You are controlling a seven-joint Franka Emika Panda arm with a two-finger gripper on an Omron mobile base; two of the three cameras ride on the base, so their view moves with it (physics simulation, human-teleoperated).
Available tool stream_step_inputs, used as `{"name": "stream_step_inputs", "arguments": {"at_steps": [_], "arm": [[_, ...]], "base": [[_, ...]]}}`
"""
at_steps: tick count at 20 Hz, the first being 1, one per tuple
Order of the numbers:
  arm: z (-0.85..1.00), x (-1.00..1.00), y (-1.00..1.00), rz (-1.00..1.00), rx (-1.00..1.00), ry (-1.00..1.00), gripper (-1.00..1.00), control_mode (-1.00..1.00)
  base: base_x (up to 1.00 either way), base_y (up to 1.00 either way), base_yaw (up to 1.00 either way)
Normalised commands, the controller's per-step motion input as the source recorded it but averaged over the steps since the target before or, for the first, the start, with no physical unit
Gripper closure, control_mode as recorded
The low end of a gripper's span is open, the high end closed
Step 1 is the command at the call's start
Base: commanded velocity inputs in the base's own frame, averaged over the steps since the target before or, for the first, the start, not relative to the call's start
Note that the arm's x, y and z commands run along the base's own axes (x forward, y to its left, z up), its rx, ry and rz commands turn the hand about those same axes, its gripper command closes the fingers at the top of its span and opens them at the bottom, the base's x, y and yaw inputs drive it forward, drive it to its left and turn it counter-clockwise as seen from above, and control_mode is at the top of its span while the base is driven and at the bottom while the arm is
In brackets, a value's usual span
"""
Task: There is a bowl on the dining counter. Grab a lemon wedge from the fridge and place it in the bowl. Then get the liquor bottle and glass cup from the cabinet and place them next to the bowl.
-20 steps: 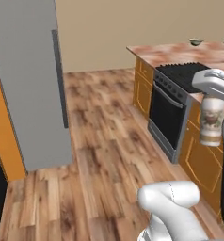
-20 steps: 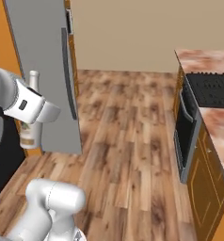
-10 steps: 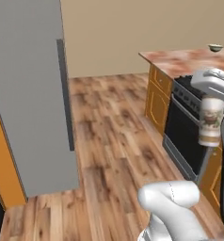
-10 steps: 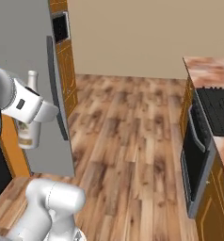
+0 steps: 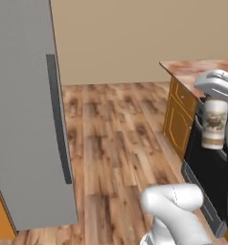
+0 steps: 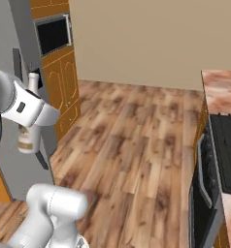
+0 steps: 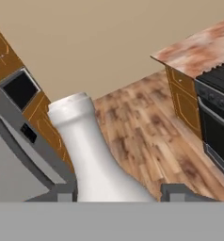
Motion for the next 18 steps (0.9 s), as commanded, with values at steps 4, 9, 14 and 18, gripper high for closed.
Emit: {"name": "stream_step_inputs", "arguments": {"at_steps": [4,9,14,18], "arm": [[0.00,0.00,0.00,0.00,0.00,0.00,1.00,1.00],[0.00,0.00,0.00,0.00,0.00,0.00,1.00,1.00],[0.00,0.00,0.00,0.00,0.00,0.00,1.00,1.00],[0.00,0.00,0.00,0.00,0.00,0.00,1.00,1.00]], "base": [[1.00,-0.50,0.09],[1.00,-0.42,0.03],[1.00,-0.25,0.00],[1.00,-0.22,0.00]]}}
